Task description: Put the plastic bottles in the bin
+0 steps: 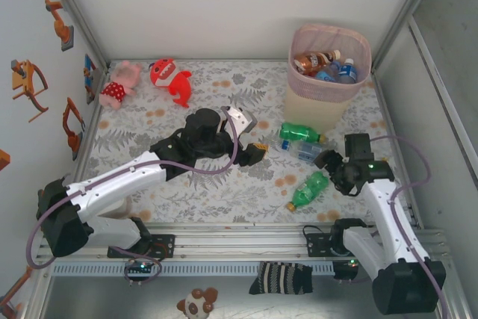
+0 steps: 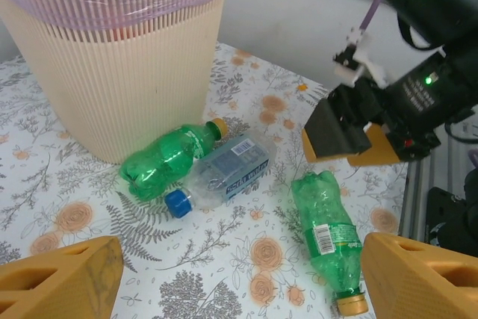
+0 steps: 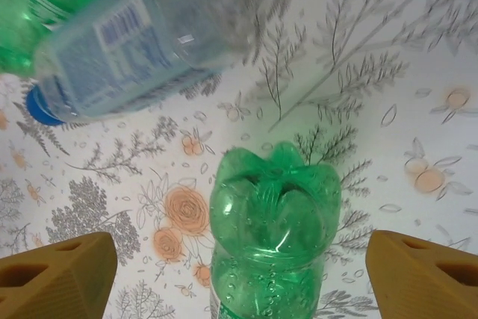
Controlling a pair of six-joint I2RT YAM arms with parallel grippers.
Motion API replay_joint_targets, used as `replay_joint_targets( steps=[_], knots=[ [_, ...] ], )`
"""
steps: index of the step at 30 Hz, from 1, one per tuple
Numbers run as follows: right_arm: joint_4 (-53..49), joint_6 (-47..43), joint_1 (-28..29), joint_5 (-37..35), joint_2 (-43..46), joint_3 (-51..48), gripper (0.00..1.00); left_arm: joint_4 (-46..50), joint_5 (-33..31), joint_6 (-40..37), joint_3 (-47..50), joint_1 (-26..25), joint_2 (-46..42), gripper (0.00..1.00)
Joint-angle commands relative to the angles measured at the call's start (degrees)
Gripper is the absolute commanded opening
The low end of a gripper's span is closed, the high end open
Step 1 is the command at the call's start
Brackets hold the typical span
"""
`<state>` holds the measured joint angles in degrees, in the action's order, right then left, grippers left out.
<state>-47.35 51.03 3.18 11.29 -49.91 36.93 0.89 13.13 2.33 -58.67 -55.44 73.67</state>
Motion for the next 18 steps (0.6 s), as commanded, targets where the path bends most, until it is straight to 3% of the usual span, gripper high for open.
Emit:
replay_joint_targets(
  steps=[1,9,18],
  knots=[
    [5.1,3.0,-0.3,5.1,-1.6,-3.0,0.87,-0.9,-0.8,0.5,0.1,0.3,-1.3,0.82],
    [10.9,3.0,-0.2,5.3,-8.1,-7.8,0.87,-0.7,-1.2,0.7,-0.1,0.3,-0.9,0.82],
    [15.8,2.1,-0.3,3.8,-14.1,-8.7,0.79,-0.7,-1.8,1.0,-0.1,0.3,-0.8,0.82]
  ],
)
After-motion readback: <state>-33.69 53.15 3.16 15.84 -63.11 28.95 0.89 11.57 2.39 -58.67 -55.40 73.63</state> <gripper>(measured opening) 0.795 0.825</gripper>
